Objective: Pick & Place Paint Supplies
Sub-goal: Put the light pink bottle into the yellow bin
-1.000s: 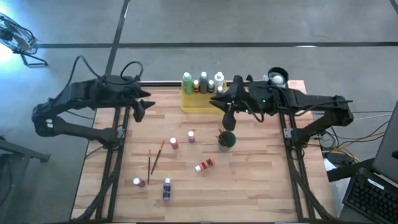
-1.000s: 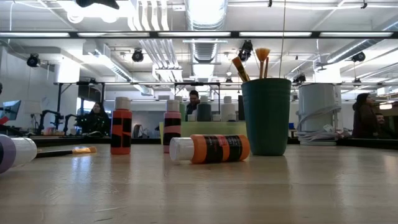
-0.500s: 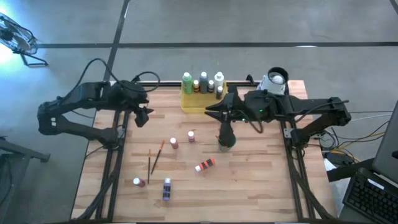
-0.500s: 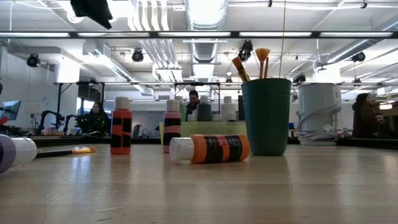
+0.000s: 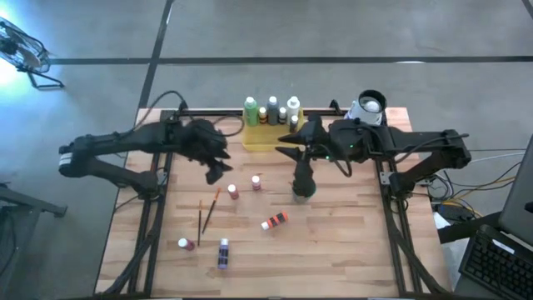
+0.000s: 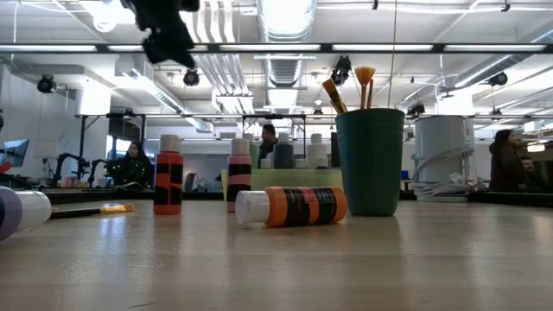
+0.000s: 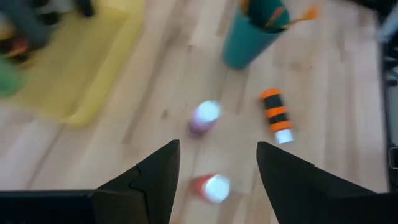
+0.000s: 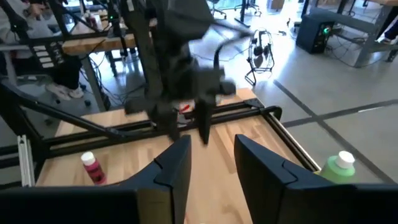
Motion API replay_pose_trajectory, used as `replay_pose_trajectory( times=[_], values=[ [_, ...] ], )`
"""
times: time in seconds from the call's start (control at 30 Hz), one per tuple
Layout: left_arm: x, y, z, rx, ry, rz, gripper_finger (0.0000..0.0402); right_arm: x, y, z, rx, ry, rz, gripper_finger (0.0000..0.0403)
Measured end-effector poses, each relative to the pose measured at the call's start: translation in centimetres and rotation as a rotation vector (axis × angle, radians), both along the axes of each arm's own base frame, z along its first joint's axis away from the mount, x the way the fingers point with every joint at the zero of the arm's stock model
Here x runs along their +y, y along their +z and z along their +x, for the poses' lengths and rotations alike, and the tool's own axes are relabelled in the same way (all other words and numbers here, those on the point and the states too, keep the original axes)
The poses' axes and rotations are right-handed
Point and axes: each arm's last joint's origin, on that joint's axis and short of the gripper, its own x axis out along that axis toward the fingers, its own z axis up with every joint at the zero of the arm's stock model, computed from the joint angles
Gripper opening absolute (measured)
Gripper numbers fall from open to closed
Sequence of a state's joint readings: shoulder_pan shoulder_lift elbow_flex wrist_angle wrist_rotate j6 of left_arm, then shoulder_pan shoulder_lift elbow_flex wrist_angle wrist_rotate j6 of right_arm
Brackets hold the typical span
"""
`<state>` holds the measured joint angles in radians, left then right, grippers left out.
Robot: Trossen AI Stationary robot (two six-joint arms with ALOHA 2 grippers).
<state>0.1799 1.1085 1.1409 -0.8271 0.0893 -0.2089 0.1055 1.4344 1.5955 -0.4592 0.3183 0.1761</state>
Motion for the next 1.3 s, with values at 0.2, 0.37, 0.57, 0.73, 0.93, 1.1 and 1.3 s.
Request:
replay_pose_trajectory(
  times=[0.2, 0.37, 0.57, 0.73, 0.93, 1.1, 1.3],
  values=[
    [0.5, -2.5, 2.9, 0.035, -0.056, 0.017, 0.0218, 0.0, 0.1, -0.1, -0.002, -0.002, 0.004, 0.0132],
    [0.7, -4.8, 5.3, 0.116, -0.12, 0.049, 0.0218, -0.2, 0.1, -0.2, 0.003, -0.028, -0.004, 0.014],
    [0.9, -7.0, 6.8, 0.19, -0.174, 0.07, 0.0218, -0.5, 0.0, -0.2, 0.014, -0.038, -0.006, 0.015],
    [0.8, -7.6, 7.8, 0.167, -0.211, 0.098, 0.0218, -0.8, -0.4, -0.3, 0.05, -0.061, -0.013, 0.0156],
    [1.0, -8.9, 8.8, 0.195, -0.226, 0.101, 0.0218, -1.2, -0.4, -0.4, 0.055, -0.083, -0.018, 0.0162],
    [1.1, -9.9, 9.5, 0.216, -0.229, 0.093, 0.0218, -1.6, -0.4, -0.4, 0.058, -0.095, -0.022, 0.0167],
    [1.0, -10.5, 10.1, 0.204, -0.256, 0.063, 0.0218, -2.0, -0.4, -0.4, 0.062, -0.109, -0.024, 0.0172]
  ],
)
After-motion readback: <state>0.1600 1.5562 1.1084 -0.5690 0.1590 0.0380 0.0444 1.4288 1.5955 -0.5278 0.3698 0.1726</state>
